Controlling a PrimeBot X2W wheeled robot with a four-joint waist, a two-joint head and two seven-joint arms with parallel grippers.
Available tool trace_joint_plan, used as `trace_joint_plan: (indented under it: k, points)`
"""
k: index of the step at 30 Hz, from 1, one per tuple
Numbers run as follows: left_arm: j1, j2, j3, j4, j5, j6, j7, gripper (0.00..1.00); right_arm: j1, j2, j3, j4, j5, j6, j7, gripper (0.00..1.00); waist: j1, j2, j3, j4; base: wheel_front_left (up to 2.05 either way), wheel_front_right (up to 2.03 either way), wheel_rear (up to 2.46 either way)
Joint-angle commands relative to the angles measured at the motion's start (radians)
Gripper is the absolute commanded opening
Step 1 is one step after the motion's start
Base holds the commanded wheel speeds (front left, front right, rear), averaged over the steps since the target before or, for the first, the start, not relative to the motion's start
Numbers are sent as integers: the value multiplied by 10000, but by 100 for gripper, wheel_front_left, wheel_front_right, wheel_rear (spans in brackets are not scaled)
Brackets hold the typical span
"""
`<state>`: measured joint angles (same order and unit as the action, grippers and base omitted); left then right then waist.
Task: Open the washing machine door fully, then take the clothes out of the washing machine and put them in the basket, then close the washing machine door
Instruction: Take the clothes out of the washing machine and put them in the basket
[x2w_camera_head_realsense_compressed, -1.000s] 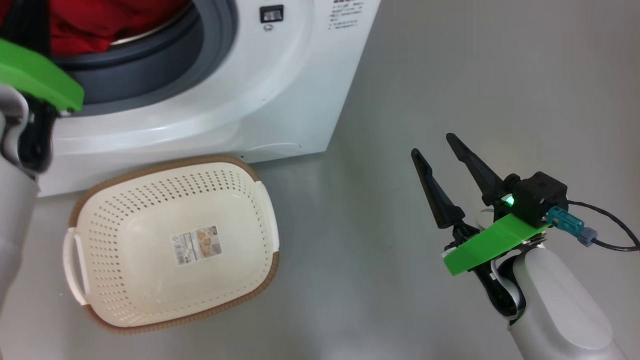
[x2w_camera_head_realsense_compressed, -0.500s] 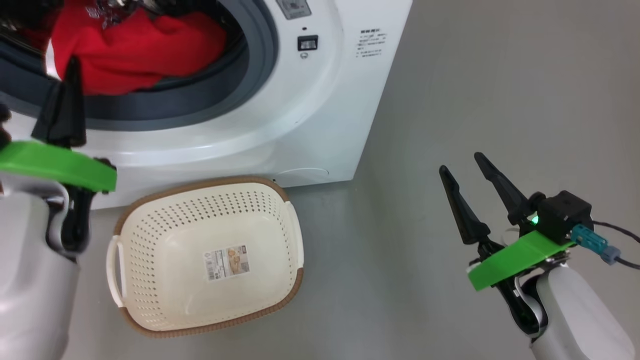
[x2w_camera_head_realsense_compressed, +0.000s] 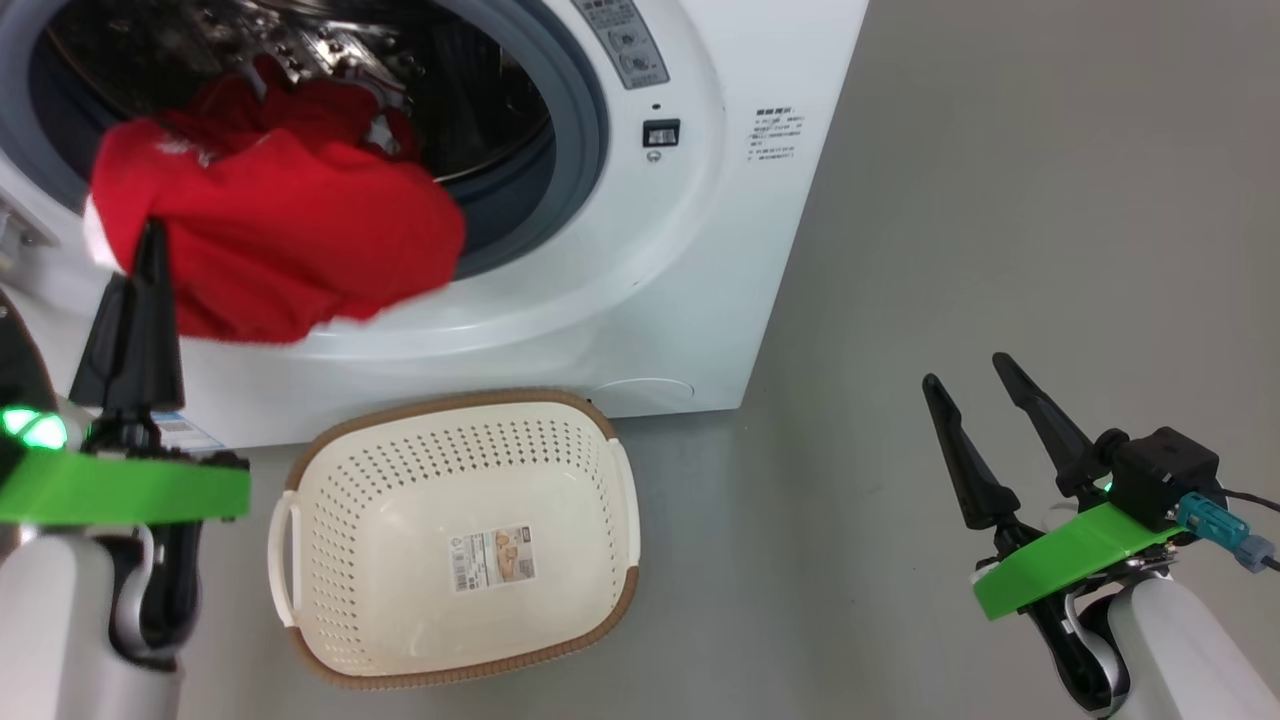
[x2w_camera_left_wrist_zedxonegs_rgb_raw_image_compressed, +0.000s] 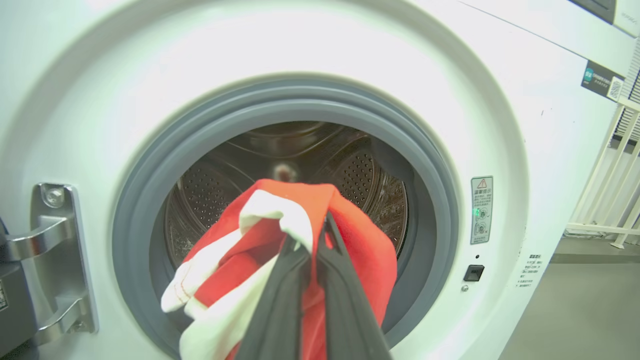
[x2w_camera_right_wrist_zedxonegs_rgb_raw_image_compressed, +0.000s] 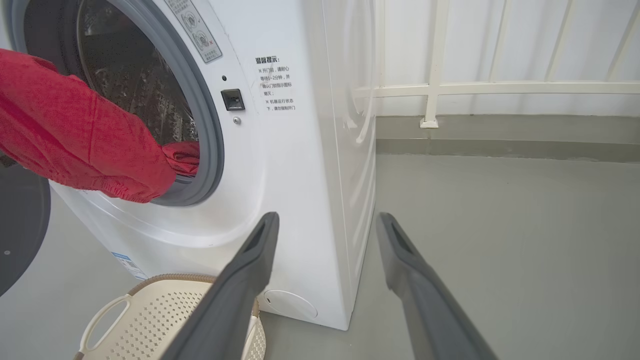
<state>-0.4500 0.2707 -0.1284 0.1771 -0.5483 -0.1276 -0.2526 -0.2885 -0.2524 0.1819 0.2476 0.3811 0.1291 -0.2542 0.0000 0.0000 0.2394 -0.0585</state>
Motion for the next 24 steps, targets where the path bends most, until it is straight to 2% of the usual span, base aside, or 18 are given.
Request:
trace_joint_plan:
  k: [1,6,10,16,24]
  points:
    - [156,308,498,-596,150,-31,-91,0,188,-101,141,-260,168,16,-76,100,0,0,-147,107,0,0,0]
    - [1115,126,855,-1665,453,-31,-91,0,291,-121,147,-302,185,16,-76,100,0,0,-246,127,0,0,0]
    - [1724,-38,699,-1881,641,-31,-91,0,256,-112,155,-389,188,16,-76,100,0,0,-107,104,0,0,0]
    - [1956,-264,290,-994,437,-31,-91,0,44,21,257,-465,145,16,-76,100,0,0,400,-79,0,0,0]
    - [1299,-69,-378,724,93,-31,-91,0,-344,261,310,-527,59,16,-76,100,0,0,1286,-451,0,0,0]
